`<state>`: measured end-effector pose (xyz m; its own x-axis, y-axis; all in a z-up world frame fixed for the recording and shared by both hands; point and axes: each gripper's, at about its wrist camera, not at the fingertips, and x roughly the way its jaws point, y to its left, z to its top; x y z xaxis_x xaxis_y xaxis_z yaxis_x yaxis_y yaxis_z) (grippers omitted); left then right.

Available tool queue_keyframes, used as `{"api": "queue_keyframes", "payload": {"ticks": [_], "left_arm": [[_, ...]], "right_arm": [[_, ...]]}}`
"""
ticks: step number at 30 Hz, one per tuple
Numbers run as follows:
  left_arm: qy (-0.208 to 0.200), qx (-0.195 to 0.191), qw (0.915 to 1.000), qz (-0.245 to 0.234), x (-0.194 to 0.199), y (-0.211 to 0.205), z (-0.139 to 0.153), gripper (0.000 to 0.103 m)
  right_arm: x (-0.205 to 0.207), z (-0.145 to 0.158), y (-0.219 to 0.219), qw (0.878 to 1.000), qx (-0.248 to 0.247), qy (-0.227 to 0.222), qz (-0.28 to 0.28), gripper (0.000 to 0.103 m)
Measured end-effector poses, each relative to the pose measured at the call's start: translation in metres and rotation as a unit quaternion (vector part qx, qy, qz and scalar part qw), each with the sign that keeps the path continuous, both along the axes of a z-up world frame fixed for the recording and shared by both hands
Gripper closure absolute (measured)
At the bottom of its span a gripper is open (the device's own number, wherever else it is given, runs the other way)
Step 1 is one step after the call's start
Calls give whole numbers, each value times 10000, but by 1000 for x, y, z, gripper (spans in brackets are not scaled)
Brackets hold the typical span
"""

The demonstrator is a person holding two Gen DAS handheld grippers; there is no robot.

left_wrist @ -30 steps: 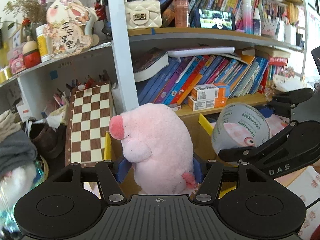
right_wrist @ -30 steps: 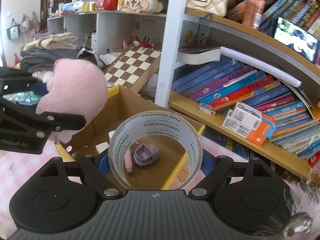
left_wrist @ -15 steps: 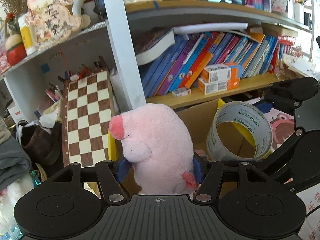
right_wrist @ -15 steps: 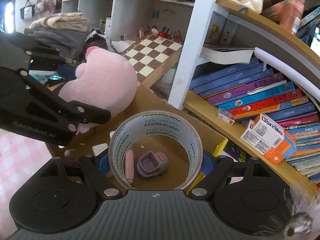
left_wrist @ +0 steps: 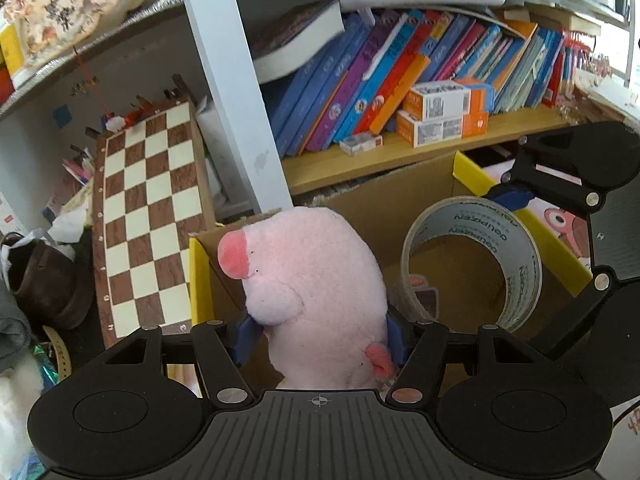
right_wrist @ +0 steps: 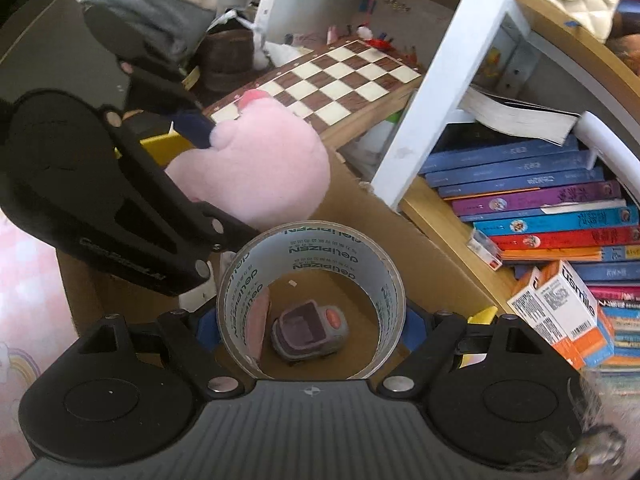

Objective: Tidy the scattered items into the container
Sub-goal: 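Carry tape roll and plush pig with both tools over the yellow box, then open both tools to drop tape roll and plush pig into box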

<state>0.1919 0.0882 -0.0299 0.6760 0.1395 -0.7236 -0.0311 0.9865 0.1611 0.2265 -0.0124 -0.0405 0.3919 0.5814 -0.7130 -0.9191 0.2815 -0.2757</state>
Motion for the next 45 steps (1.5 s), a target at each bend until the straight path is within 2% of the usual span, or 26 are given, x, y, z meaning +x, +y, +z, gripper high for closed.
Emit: {"api": "queue_keyframes", "payload": {"ticks": [10, 22, 28, 45], "left_arm": [[163, -3, 9999, 19, 9, 5, -12, 38], [198, 123, 9997, 17, 16, 3, -13, 30], [92, 193, 9998, -37, 11, -1, -6, 21], [-224, 377, 9990, -98, -17, -17, 22, 18]], "right_arm": [[8, -13, 10, 9995, -295, 18, 106, 20], [12, -14, 12, 9993, -370, -39, 8, 19], [12, -11, 9, 9994, -321, -84, -27, 15], [-7, 13, -6, 9996, -93, -237, -82, 14]]}}
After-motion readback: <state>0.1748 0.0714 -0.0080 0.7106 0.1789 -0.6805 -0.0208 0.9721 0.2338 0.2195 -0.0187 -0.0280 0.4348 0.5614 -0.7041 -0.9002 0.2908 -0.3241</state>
